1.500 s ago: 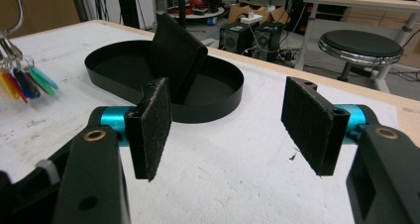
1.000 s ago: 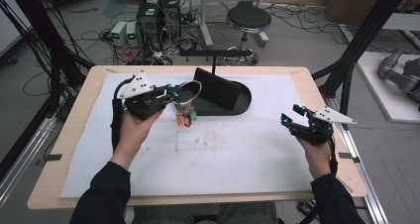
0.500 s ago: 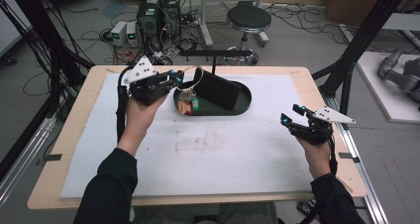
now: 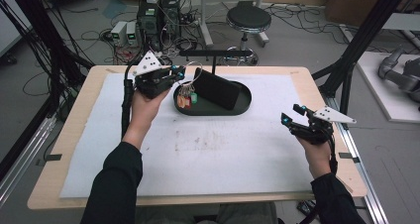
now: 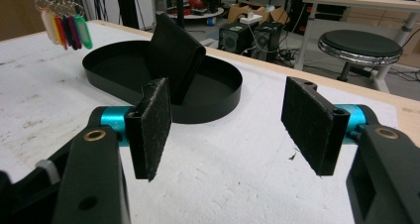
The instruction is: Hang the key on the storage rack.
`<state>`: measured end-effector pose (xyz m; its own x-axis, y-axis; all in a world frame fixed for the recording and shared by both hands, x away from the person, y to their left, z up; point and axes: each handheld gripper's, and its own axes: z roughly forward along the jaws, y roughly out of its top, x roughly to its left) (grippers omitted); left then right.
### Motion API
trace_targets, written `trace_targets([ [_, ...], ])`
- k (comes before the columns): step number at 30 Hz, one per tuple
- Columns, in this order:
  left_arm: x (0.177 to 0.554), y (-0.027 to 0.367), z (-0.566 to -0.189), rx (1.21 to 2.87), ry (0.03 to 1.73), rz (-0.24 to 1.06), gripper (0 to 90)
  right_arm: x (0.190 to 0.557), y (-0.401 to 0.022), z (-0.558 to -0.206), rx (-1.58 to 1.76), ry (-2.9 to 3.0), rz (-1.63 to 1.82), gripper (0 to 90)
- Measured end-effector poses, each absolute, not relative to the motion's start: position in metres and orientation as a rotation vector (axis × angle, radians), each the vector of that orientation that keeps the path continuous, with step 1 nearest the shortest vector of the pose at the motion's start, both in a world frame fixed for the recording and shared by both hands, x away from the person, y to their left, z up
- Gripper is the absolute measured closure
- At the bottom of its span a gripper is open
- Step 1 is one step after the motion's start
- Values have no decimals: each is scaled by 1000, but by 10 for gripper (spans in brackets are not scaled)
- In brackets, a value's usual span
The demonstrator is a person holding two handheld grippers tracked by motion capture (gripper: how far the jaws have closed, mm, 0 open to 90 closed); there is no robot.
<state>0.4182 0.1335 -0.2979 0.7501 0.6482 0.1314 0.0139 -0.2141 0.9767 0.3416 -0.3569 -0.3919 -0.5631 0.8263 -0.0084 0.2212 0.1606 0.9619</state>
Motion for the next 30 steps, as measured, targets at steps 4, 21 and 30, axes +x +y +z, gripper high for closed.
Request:
trace_targets([
  [4, 425, 132, -300, 1697, 539, 641, 865, 342, -358, -392, 988, 1889, 1422, 366],
  [21, 449, 138, -313, 1688, 628, 644, 865, 343, -360, -392, 996, 1880, 1430, 365],
  [30, 461, 134, -317, 1691, 670, 639, 865, 343, -360, -392, 998, 1878, 1431, 366],
])
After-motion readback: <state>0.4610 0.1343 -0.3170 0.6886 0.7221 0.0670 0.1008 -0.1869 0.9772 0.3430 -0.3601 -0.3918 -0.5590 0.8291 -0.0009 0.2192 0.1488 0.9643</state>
